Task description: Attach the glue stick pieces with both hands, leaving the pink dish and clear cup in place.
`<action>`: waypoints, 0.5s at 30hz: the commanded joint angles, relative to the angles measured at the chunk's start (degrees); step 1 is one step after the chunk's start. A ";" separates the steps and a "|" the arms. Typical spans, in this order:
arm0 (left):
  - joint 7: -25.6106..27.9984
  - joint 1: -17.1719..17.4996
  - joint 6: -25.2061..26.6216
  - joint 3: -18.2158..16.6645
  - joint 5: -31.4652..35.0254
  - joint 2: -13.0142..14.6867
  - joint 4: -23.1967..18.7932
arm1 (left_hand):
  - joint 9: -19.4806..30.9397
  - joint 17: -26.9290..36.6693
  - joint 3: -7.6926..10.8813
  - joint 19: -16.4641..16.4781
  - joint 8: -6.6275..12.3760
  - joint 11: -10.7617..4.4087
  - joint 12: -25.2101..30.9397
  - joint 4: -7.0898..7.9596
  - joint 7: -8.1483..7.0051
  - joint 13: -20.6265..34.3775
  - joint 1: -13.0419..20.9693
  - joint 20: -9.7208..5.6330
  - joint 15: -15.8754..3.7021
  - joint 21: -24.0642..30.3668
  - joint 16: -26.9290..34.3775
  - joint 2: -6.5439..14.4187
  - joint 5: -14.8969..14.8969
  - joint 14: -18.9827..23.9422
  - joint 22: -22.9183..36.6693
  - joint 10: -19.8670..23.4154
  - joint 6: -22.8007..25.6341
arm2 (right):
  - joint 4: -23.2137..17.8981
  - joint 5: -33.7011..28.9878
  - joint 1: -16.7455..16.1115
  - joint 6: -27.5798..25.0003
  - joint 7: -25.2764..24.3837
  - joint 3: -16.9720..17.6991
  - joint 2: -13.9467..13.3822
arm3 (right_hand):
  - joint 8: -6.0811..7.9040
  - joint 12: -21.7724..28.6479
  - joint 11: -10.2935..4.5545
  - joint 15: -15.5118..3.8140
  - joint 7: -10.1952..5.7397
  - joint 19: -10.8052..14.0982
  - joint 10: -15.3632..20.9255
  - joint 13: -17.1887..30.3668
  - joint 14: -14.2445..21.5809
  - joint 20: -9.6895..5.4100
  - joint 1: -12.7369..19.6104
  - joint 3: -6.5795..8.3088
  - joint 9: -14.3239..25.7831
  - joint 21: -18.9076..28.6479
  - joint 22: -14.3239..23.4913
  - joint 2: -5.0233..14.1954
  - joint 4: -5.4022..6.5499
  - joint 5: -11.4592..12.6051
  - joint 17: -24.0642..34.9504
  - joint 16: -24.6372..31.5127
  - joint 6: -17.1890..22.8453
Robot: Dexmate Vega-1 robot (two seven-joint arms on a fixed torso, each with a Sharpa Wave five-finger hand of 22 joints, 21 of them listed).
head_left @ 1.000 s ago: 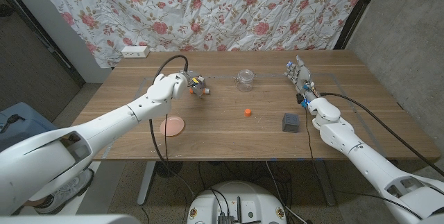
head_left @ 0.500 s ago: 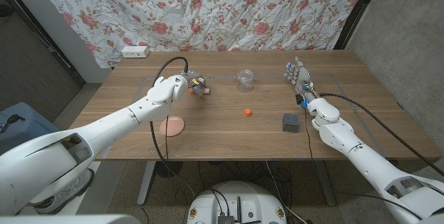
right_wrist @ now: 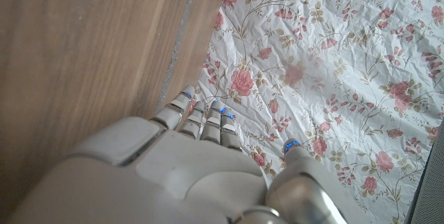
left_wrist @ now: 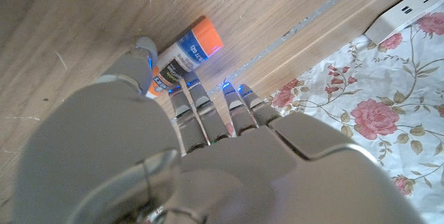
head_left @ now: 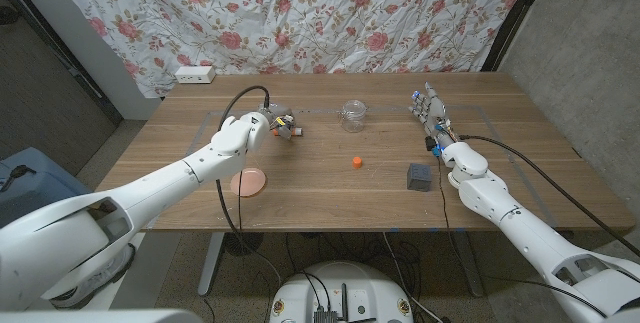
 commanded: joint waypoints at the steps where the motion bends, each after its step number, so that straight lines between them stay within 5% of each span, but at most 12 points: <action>1: 3.87 0.93 1.28 0.51 0.27 -1.04 1.68 | 0.28 0.19 -0.65 1.71 -0.04 0.07 -0.17 0.05 0.07 0.13 1.43 -0.76 -8.12 0.65 -0.09 0.27 0.16 1.43 0.24 2.18 2.14 | -0.12 -0.30 -0.39 0.34 -0.90 0.04 0.26 | 0.31 0.36 -0.19 -0.23 -0.30 0.11 0.45 0.06 0.08 0.15 -0.40 0.46 0.12 0.25 0.16 0.13 -0.08 0.46 -0.06 0.34 0.56; 15: 9.11 1.27 2.15 1.44 0.64 -2.53 3.64 | 0.29 0.32 -4.13 6.15 0.09 -0.07 0.29 0.25 0.24 0.32 4.63 -1.75 -8.76 0.77 -0.01 1.38 0.11 6.75 0.38 12.45 14.14 | -0.86 -0.46 -1.01 0.38 -1.87 0.32 0.13 | 0.38 0.40 -0.38 -0.31 -0.61 0.21 0.67 0.09 0.17 0.29 -0.47 0.68 0.13 0.27 0.18 0.24 -0.15 0.47 -0.26 0.40 0.99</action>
